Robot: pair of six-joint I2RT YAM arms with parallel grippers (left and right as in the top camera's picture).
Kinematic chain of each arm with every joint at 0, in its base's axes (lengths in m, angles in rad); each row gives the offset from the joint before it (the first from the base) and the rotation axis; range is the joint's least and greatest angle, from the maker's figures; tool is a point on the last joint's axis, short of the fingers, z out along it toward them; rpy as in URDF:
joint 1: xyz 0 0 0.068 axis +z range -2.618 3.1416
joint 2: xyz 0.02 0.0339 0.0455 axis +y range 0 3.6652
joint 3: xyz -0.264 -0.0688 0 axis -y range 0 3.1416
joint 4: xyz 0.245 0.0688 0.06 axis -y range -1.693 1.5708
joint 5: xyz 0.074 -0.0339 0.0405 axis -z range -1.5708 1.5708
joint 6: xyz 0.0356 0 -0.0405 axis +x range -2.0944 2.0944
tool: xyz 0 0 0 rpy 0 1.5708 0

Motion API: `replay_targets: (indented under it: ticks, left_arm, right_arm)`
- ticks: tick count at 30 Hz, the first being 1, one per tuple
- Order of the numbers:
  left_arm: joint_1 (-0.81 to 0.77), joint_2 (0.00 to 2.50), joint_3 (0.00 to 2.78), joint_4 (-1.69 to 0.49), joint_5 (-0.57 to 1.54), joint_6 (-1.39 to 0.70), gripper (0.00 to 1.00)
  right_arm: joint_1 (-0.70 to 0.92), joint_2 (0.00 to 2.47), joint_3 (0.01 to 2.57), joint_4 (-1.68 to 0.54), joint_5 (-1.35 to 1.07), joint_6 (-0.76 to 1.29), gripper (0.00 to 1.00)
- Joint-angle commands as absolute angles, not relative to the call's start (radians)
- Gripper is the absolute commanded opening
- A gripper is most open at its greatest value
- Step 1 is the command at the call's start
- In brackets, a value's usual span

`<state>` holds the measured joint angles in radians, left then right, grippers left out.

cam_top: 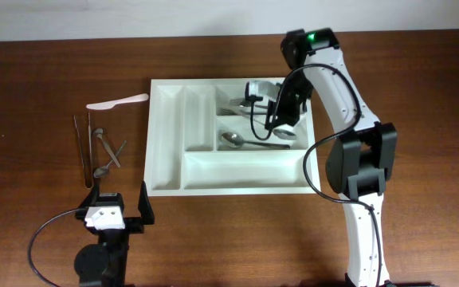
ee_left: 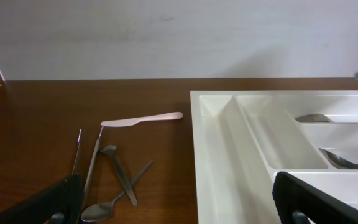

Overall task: Pack container
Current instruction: 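Carry the knife into the tray's top-right compartment, then open the right gripper and raise the right arm away from the tray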

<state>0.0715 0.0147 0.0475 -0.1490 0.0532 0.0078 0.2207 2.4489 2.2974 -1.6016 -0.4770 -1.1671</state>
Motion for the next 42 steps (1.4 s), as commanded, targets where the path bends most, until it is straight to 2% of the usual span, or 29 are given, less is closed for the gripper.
replay_targets:
  ticks: [1, 6, 7, 8, 10, 11, 16, 23, 25, 28, 31, 35, 39, 42]
  left_arm:
    - [0.068, 0.006, 0.041, -0.147, 0.064, 0.023, 0.99]
    - [0.068, 0.006, 0.041, -0.147, 0.064, 0.023, 0.99]
    - [0.068, 0.006, 0.041, -0.147, 0.064, 0.023, 0.99]
    - [0.068, 0.006, 0.041, -0.147, 0.064, 0.023, 0.99]
    - [0.068, 0.006, 0.041, -0.147, 0.064, 0.023, 0.99]
    - [0.068, 0.006, 0.041, -0.147, 0.064, 0.023, 0.99]
    - [0.068, 0.006, 0.041, -0.147, 0.064, 0.023, 0.99]
    - [0.068, 0.006, 0.041, -0.147, 0.064, 0.023, 0.99]
    - [0.068, 0.006, 0.041, -0.147, 0.064, 0.023, 0.99]
    - [0.068, 0.006, 0.041, -0.147, 0.064, 0.023, 0.99]
    - [0.068, 0.006, 0.041, -0.147, 0.064, 0.023, 0.99]
    - [0.068, 0.006, 0.041, -0.147, 0.064, 0.023, 0.99]
    - [0.068, 0.006, 0.041, -0.147, 0.064, 0.023, 0.99]
    - [0.068, 0.006, 0.041, -0.147, 0.064, 0.023, 0.99]
  right_arm:
    - [0.221, 2.443, 2.219, -1.572, -0.497, -1.224, 0.04]
    - [0.22, 2.443, 2.192, -1.522, -0.494, -1.218, 0.04]
    - [0.22, 2.443, 2.192, -1.514, -0.494, -1.21, 0.17]
    - [0.22, 2.443, 2.193, -1.506, -0.493, -1.189, 0.39]
    - [0.22, 2.443, 2.194, -1.502, -0.494, -1.18, 0.48]
    - [0.22, 2.442, 2.196, -1.499, -0.493, -1.166, 0.56]
    - [0.219, 2.441, 2.28, -1.51, -0.494, -1.102, 0.57]
    - [0.174, 2.441, 2.614, -1.525, -0.447, -0.857, 0.59]
    - [0.153, 2.441, 2.711, -1.513, -0.375, -0.745, 0.7]
    - [0.115, 2.441, 2.828, -1.483, -0.185, -0.52, 0.8]
    - [0.067, 2.441, 2.907, -1.476, 0.057, -0.276, 0.84]
    - [0.014, 2.441, 2.919, -1.496, 0.241, -0.079, 0.88]
    - [-0.051, 2.442, 2.903, -1.534, 0.308, 0.069, 0.94]
    - [-0.087, 2.443, 2.894, -1.54, 0.299, 0.108, 0.98]
